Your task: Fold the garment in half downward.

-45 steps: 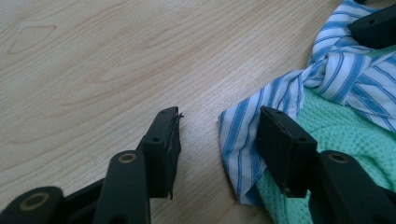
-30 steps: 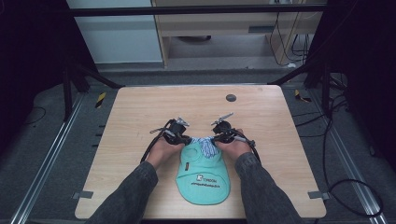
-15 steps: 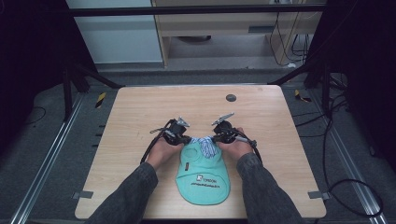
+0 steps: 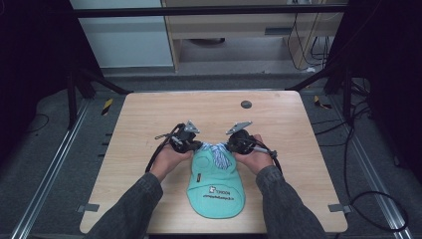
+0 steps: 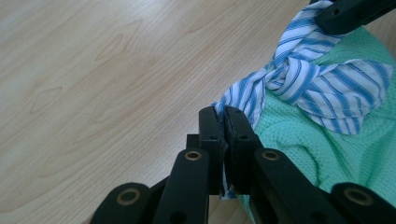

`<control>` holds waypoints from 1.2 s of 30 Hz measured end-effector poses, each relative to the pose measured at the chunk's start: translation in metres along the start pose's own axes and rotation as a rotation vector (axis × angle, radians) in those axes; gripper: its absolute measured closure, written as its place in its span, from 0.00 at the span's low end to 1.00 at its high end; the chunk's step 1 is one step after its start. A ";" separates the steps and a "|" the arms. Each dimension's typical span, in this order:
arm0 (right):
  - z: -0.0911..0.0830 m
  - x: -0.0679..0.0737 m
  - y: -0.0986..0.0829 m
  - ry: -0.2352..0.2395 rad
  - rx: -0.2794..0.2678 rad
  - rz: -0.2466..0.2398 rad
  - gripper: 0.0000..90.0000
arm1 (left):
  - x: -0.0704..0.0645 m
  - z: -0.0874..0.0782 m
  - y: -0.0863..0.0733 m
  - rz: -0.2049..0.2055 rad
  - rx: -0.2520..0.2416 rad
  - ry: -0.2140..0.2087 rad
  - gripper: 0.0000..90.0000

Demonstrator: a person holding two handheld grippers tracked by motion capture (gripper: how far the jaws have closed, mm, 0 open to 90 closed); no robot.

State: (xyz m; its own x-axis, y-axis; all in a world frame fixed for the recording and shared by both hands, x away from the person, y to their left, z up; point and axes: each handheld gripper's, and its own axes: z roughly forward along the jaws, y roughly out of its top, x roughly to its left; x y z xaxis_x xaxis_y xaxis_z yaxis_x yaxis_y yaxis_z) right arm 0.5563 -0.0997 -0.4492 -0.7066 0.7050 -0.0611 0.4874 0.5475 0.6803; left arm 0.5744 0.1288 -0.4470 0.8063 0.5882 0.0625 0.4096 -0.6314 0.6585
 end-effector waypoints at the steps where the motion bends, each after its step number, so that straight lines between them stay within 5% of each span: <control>1: -0.001 0.001 0.000 -0.001 -0.002 -0.008 0.93 | -0.002 -0.002 0.001 0.016 0.002 -0.001 0.97; 4: -0.008 0.003 0.002 -0.011 -0.006 -0.037 0.93 | -0.004 -0.007 0.007 0.058 0.010 0.018 0.97; 11: -0.018 0.000 0.007 -0.027 -0.023 -0.072 0.93 | -0.005 -0.016 0.015 0.082 -0.024 0.022 0.97; 26: -0.036 0.007 0.027 -0.089 -0.008 -0.154 0.93 | -0.008 -0.035 0.027 0.076 -0.045 0.075 0.97; 36: -0.041 0.009 0.038 -0.080 0.037 -0.146 0.92 | -0.006 -0.043 0.031 0.088 -0.047 0.087 0.97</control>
State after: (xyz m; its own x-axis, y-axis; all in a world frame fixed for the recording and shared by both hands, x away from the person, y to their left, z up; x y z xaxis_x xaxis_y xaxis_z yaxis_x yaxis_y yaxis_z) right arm 0.5474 -0.0906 -0.3939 -0.7289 0.6494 -0.2168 0.4020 0.6622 0.6324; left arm 0.5644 0.1274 -0.3950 0.7972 0.5744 0.1858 0.3162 -0.6594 0.6820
